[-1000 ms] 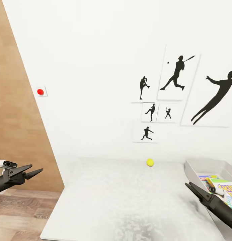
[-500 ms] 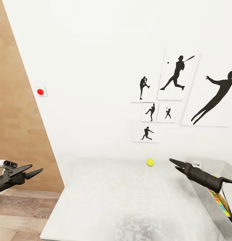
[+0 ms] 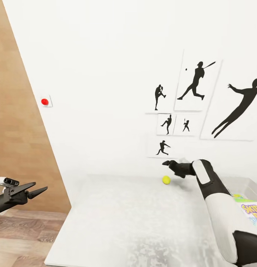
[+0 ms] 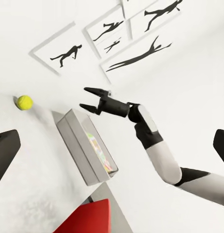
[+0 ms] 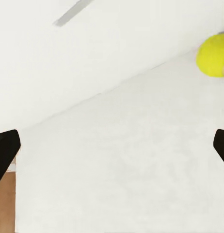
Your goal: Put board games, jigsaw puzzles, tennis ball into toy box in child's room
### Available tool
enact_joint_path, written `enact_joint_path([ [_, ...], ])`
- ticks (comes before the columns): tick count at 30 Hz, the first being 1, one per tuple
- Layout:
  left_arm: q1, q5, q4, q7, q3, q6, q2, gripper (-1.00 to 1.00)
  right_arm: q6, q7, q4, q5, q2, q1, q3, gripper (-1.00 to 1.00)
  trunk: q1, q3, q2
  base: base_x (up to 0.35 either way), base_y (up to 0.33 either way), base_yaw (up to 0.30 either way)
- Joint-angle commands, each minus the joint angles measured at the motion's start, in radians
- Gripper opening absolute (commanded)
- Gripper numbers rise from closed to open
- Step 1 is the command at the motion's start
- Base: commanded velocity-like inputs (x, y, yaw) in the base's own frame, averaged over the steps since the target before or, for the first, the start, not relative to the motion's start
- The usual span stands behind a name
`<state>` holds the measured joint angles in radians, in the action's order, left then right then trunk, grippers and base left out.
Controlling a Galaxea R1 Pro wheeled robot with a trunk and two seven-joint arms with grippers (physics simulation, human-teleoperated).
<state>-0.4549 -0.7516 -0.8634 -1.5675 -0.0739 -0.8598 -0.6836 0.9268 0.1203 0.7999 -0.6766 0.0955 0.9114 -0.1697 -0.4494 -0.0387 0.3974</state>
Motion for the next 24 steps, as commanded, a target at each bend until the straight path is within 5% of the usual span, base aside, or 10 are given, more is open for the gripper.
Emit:
enact_joint_path([
  [1,-0.001,0.0,0.0,-0.003,0.001,-0.012,0.0,1.0,-0.045,0.024,-0.095,0.0,-0.005,0.047,0.008,1.0,-0.001,-0.003,0.003,0.0,0.0,0.0],
  [6,-0.001,0.0,0.0,-0.003,0.002,-0.013,0.001,1.0,-0.191,0.042,-0.333,0.09,-0.015,0.168,0.064,1.0,-0.001,-0.003,0.003,0.0,0.0,0.0],
  [9,-0.001,0.0,0.0,-0.003,0.002,-0.013,0.001,1.0,-0.243,0.039,-0.386,0.145,-0.022,0.198,0.095,1.0,-0.001,-0.003,0.003,0.0,0.0,0.0],
  [24,-0.001,-0.001,0.0,-0.003,0.002,-0.012,0.001,1.0,-0.274,0.034,-0.4,0.18,-0.026,0.221,0.117,1.0,-0.001,-0.006,0.003,0.0,0.0,0.0],
])
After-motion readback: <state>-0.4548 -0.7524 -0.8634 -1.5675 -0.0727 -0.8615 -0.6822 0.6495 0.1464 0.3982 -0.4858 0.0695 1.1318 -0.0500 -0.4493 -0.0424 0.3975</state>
